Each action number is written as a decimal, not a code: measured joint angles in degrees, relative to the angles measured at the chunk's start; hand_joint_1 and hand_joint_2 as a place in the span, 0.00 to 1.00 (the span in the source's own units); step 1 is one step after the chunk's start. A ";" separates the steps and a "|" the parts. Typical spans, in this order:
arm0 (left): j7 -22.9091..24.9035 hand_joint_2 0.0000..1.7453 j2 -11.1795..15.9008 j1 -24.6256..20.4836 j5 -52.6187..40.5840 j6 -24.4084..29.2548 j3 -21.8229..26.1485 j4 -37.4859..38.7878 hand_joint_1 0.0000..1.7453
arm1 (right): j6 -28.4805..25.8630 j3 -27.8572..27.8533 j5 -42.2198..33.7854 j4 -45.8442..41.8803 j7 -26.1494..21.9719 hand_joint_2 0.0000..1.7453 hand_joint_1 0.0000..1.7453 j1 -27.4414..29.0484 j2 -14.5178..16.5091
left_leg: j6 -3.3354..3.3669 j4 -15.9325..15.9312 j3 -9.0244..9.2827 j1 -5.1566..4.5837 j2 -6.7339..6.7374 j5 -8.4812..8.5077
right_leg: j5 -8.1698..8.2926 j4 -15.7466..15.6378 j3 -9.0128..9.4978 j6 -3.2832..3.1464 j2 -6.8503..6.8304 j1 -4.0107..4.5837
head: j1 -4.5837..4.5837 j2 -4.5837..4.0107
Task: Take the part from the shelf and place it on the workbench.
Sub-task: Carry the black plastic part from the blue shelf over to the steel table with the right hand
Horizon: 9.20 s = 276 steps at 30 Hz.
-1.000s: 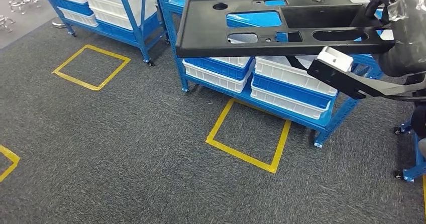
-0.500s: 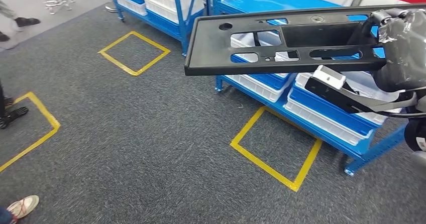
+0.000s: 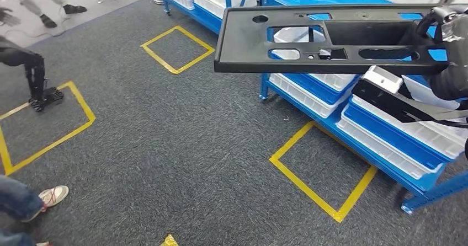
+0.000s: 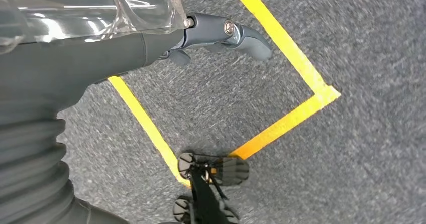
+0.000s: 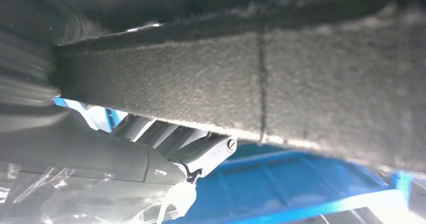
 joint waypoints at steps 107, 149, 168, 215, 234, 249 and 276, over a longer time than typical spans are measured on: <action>-2.86 1.00 -3.78 -1.52 0.68 0.55 4.01 0.40 0.00 | 1.89 -0.58 -0.68 -3.70 -0.07 1.00 1.00 0.92 -4.84 | 2.44 -2.62 1.90 -0.56 -9.33 0.53 | -0.62 4.95 -3.85 2.38 7.54 -1.08 | 0.12 -0.04; -1.99 1.00 -3.38 -1.49 -1.33 0.19 3.31 0.39 0.00 | 1.94 2.66 -3.05 -3.85 -0.03 1.00 1.00 -0.83 -4.23 | 0.24 14.71 -7.46 0.09 -3.46 -6.14 | -0.69 1.83 -1.65 -0.58 1.48 -0.09 | -0.11 -0.04; -3.09 1.00 -3.38 -2.09 -0.37 0.17 3.25 0.32 0.00 | 2.01 2.38 -1.97 -3.91 -0.02 1.00 1.00 0.74 -4.70 | 2.09 -3.35 3.76 -0.44 -5.12 -0.34 | 0.39 4.80 -4.10 2.12 4.53 -0.53 | 0.06 -0.04; -3.81 1.00 -3.38 -1.96 -1.50 -0.92 3.08 0.26 0.00 | 3.46 0.78 -3.04 -3.91 -0.01 1.00 1.00 3.08 -4.66 | 5.87 0.03 -1.19 -2.76 -3.29 2.01 | -2.29 1.36 0.96 -0.02 4.78 0.62 | 0.01 -0.04; -0.16 1.00 -4.01 -4.62 -5.62 -1.88 1.93 0.04 0.00 | 2.87 6.61 -4.09 0.36 -1.01 1.00 1.00 -1.25 -0.28 | 2.58 -2.69 6.50 -1.09 -4.01 -4.11 | 2.49 1.92 -4.73 0.65 4.98 -1.09 | -0.09 -0.15; 2.23 1.00 -5.34 -6.51 -8.68 -2.20 -0.66 -0.31 0.00 | -0.57 17.06 -2.39 10.10 -4.34 1.00 1.00 -2.67 11.74 | 3.78 -4.18 -1.31 -1.38 -3.56 4.50 | -1.65 0.24 0.97 1.16 5.28 -1.25 | -0.02 -0.15; 2.32 1.00 -5.54 -5.93 -9.20 -1.82 -1.13 -0.31 0.00 | 1.12 20.67 -4.40 11.98 -3.13 1.00 1.00 -2.75 12.28 | -1.89 -2.14 -0.42 1.62 -3.47 2.56 | 1.13 -0.07 -1.40 1.31 4.86 -1.91 | -0.16 -0.15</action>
